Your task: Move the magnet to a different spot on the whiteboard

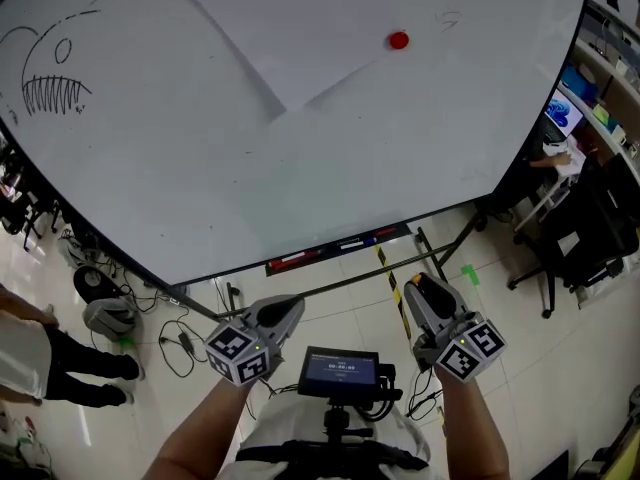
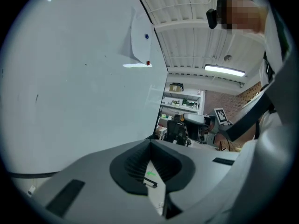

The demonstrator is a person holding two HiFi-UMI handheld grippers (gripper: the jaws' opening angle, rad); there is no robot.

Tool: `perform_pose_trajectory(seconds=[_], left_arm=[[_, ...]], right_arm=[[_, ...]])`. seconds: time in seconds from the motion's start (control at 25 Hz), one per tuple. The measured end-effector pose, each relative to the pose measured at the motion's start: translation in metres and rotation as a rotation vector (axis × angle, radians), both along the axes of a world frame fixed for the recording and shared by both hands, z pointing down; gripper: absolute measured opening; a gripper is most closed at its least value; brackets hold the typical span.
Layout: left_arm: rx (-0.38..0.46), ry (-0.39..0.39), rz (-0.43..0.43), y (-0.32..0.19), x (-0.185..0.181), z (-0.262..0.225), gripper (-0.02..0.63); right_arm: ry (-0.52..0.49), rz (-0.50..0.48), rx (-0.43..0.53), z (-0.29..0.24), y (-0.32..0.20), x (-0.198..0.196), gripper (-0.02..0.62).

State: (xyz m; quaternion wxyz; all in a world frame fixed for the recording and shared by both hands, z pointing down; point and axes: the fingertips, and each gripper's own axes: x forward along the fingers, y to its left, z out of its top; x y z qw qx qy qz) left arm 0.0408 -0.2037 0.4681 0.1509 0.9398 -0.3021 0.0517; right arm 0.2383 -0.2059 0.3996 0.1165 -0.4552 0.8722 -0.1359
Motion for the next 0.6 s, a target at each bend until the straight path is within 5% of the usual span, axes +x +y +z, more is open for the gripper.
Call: perform_pose_trajectory(seconds=[0.44,0.6], left_arm=[[0.009,-0.016,-0.074,0.056,-0.002,-0.004,0.032],[-0.006,0.039,-0.104,0.077,-0.008,-0.006,0.032]], right_arm=[[-0.141,-0.038,-0.044,0.029,0.057,0.014,0.135],[-0.167,-0.073,-0.062,0.036,0.075,0.007,0.135]])
